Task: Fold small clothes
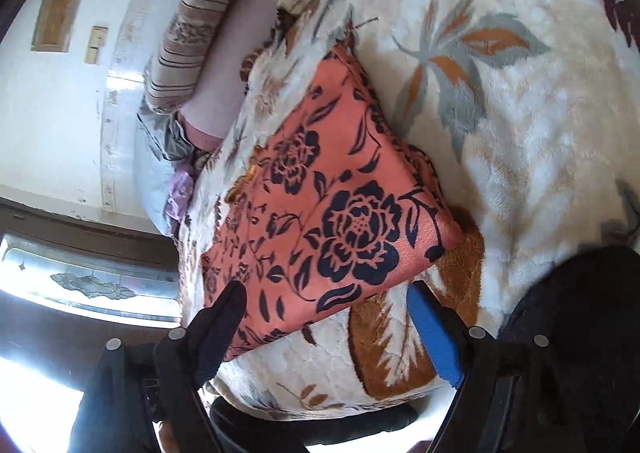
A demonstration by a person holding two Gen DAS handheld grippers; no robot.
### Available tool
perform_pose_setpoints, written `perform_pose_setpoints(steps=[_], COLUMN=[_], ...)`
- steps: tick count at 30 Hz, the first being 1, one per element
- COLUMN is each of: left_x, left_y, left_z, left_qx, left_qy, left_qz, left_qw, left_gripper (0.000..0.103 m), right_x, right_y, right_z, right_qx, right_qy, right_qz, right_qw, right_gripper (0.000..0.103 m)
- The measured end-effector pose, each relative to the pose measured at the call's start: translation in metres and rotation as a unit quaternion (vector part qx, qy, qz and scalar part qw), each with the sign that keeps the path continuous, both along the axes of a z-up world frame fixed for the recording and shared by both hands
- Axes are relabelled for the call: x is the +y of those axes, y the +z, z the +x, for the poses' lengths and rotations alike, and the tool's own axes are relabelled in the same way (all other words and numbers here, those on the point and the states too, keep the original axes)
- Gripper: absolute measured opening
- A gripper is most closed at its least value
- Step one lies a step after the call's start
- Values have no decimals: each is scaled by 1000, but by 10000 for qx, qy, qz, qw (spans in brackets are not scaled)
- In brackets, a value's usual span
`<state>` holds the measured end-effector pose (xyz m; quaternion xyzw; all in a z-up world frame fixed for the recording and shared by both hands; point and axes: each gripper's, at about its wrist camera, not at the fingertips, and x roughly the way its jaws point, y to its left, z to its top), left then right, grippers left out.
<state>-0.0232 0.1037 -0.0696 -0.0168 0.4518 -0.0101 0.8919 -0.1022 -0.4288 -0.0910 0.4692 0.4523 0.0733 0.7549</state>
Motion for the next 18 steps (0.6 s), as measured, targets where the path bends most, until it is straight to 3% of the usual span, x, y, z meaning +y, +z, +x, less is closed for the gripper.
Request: perform_pose_setpoints(steps=[5,9,10,11,12,14,16,18], left_x=[-41,-74,-80,-84,-90,-98,-106,-110], left_y=[22,13,5,-6,-20,-51,-48,-41], left_z=[15,28,33,39,46,56,49,46], left_qx=[-355,-352,-253,-79,200,873,596,612], left_qy=[-428,-588,-530,-438,-426,-372,-510,-561], left_qz=[-551,-1069,-1123,-1088,-1025,-641,-274,-216], left_qw=[9969,9919,9919,9931,9936,9934,9965,9963], left_gripper=[81,81,81,81,81,80,80,80], right_x=[1,-12,-14,-16,-17,-16,-11,-9], right_y=[-32,-57,-55,-52,-50,-35,-11,-10], right_z=[12,16,19,23,28,33,31,31], right_qx=[256,311,241,204,272,207,-1,180], right_qy=[-375,-1136,-1200,-1166,-1075,-926,-742,-502], right_qz=[508,1095,1055,872,649,186,-495,-863], right_qw=[9977,9870,9869,9891,9917,9953,9960,9948], right_gripper=[86,85,79,65,12,9,9,14])
